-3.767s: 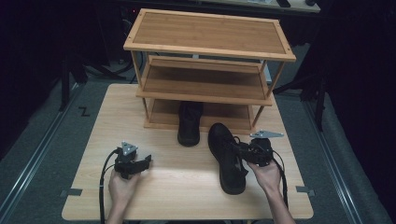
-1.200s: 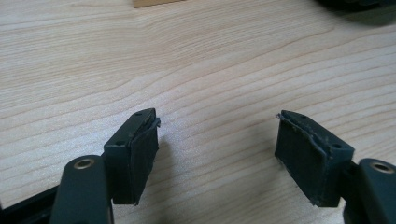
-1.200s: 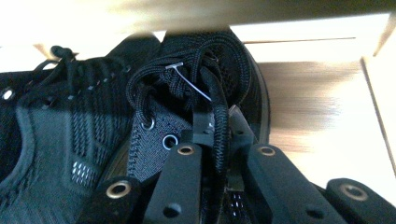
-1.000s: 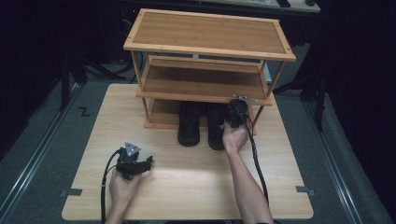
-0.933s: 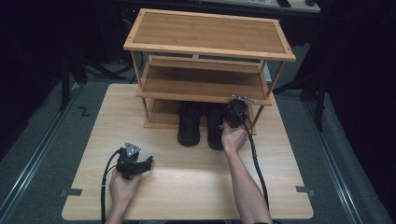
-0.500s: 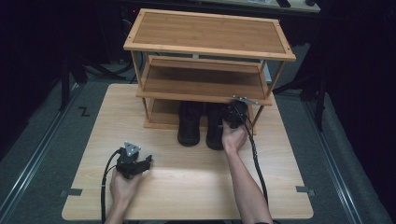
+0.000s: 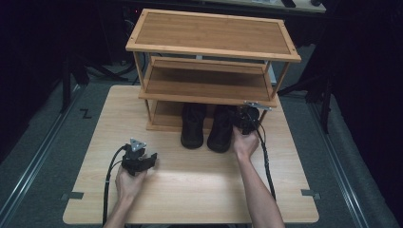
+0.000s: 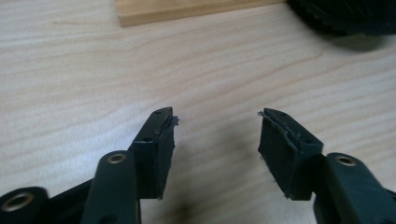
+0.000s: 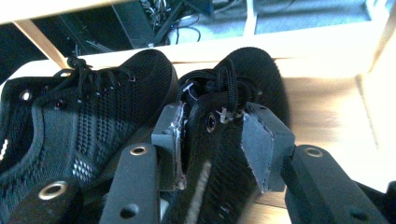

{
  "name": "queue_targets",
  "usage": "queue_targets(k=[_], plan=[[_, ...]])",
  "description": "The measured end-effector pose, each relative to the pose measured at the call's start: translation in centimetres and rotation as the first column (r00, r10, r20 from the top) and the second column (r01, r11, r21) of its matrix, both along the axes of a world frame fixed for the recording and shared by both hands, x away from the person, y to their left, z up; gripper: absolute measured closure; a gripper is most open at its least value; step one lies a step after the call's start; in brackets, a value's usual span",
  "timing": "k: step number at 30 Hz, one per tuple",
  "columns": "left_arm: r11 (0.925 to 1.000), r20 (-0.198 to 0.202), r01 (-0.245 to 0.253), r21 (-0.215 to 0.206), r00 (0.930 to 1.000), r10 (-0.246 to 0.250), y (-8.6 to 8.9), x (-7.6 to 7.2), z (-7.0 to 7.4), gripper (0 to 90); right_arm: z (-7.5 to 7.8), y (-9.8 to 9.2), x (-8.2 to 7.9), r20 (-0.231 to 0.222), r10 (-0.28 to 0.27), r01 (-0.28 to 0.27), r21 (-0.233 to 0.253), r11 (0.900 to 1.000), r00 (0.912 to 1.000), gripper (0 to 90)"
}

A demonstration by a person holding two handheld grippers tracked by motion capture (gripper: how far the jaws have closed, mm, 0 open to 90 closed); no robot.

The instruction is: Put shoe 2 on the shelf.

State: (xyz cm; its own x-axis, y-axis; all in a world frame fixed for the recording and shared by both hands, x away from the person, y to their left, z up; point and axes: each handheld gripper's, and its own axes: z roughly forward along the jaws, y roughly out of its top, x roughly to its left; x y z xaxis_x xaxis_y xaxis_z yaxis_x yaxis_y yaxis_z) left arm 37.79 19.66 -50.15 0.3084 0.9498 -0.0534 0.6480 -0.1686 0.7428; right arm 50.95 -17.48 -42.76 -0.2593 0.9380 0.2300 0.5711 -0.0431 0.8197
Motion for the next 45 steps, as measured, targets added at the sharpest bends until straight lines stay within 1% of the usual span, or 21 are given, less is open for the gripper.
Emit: queue_targets(k=[1, 2, 5, 6, 9, 12, 14, 17, 18, 20, 22, 25, 30, 32, 33, 35, 37, 38, 41, 42, 45], plan=[[1.0000, 0.000, 0.000, 0.000, 1.0000, 0.000, 0.0, 0.0, 0.0, 46.7, 0.0, 0.0, 0.0, 0.000, 0.000, 0.000, 0.000, 1.000, 1.0000, 59.9], [1.0000, 0.008, -0.003, -0.003, 1.0000, 0.003, -0.2, 0.4, 0.4, 47.9, 0.2, -0.4, -0.6, 0.020, 0.009, -0.008, -0.033, 0.999, 0.9998, 60.9], [1.0000, 0.014, -0.004, 0.000, 0.9999, 0.004, -0.5, 0.9, 0.9, 49.4, 0.4, -1.0, -1.4, 0.044, 0.019, -0.017, -0.045, 0.999, 0.9988, 61.0], [0.9994, 0.053, -0.011, -0.031, 0.9985, 0.012, -0.7, 1.1, 1.2, 50.6, 0.4, -1.2, -1.6, 0.053, 0.027, -0.025, -0.050, 0.998, 0.9982, 61.0], [0.9993, 0.044, -0.004, -0.038, 0.9990, 0.005, -0.9, 1.5, 1.6, 50.8, 0.5, -1.5, -2.0, 0.054, 0.039, -0.036, -0.055, 0.998, 0.9978, 59.8], [0.9992, 0.057, 0.004, -0.039, 0.9984, -0.001, -1.4, 2.2, 2.2, 51.1, 0.3, -1.8, -2.3, 0.052, 0.055, -0.052, -0.067, 0.996, 0.9971, 53.6], [0.9998, 0.035, 0.011, -0.018, 0.9993, -0.010, -2.0, 3.1, 2.7, 54.7, 0.2, -2.1, -2.4, 0.014, 0.055, -0.054, -0.053, 0.997, 0.9984, 47.9], [0.9999, 0.039, 0.016, -0.004, 0.9991, -0.016, -2.6, 3.7, 3.1, 55.7, 0.1, -2.3, -2.5, 0.006, 0.067, -0.067, -0.053, 0.996, 0.9977, 45.6], [0.9999, 0.025, 0.016, 0.004, 0.9996, -0.016, -3.2, 4.4, 3.4, 55.2, -0.1, -2.5, -2.6, 0.000, 0.073, -0.073, -0.053, 0.996, 0.9973, 41.6], [0.9999, 0.022, 0.012, -0.004, 0.9997, -0.012, -3.3, 4.6, 3.5, 53.7, -0.1, -2.5, -2.7, -0.003, 0.066, -0.066, -0.058, 0.996, 0.9978, 39.1], [0.9996, 0.014, 0.005, -0.029, 0.9999, -0.004, -3.5, 5.1, 3.6, 53.5, -0.1, -2.6, -3.2, 0.020, 0.074, -0.072, -0.062, 0.995, 0.9971, 38.5], [0.9996, 0.010, 0.005, -0.028, 0.9999, -0.005, -3.8, 5.7, 3.7, 53.6, -0.1, -3.0, -3.5, 0.030, 0.083, -0.081, -0.053, 0.995, 0.9961, 38.7], [0.9995, 0.006, 0.006, -0.030, 1.0000, -0.006, -4.2, 6.6, 3.8, 53.7, -0.5, -3.6, -3.8, 0.025, 0.067, -0.065, -0.071, 0.995, 0.9974, 50.3], [0.9998, 0.004, 0.004, -0.018, 1.0000, -0.004, -4.6, 7.3, 3.9, 54.9, -1.2, -3.8, -3.3, -0.014, 0.051, -0.052, -0.074, 0.996, 0.9986, 61.7], [0.9998, 0.004, 0.004, -0.018, 1.0000, -0.004, -4.6, 7.3, 3.9, 55.8, -1.2, -3.8, -3.3, -0.014, 0.051, -0.052, -0.074, 0.996, 0.9986, 61.7], [0.9999, 0.012, -0.005, -0.016, 0.9999, 0.005, -4.9, 7.7, 4.0, 57.9, -1.8, -3.9, -2.8, -0.046, 0.044, -0.046, -0.063, 0.997, 0.9980, 70.6], [1.0000, 0.008, -0.001, -0.010, 1.0000, 0.001, -5.2, 8.2, 3.9, 62.6, -2.4, -3.6, -2.2, -0.075, 0.030, -0.037, -0.083, 0.996, 0.9967, 76.9], [1.0000, 0.001, 0.006, 0.001, 1.0000, -0.006, -5.5, 8.5, 3.9, 67.0, -2.8, -3.3, -1.8, -0.094, 0.032, -0.042, -0.109, 0.993, 0.9951, 80.6], [0.9999, 0.005, 0.010, -0.003, 0.9999, -0.010, -5.8, 8.8, 3.8, 71.6, -3.4, -3.0, -1.3, -0.120, 0.035, -0.049, -0.118, 0.992, 0.9922, 83.7], [0.9999, -0.001, 0.010, -0.006, 0.9999, -0.010, -5.9, 9.0, 3.7, 75.4, -3.8, -2.7, -0.9, -0.135, 0.038, -0.055, -0.123, 0.991, 0.9901, 85.7], [0.9999, -0.023, 0.014, -0.010, 0.9996, -0.014, -6.4, 9.7, 3.5, 79.0, -4.0, -2.4, -0.7, -0.141, 0.040, -0.058, -0.121, 0.991, 0.9891, 86.6]])
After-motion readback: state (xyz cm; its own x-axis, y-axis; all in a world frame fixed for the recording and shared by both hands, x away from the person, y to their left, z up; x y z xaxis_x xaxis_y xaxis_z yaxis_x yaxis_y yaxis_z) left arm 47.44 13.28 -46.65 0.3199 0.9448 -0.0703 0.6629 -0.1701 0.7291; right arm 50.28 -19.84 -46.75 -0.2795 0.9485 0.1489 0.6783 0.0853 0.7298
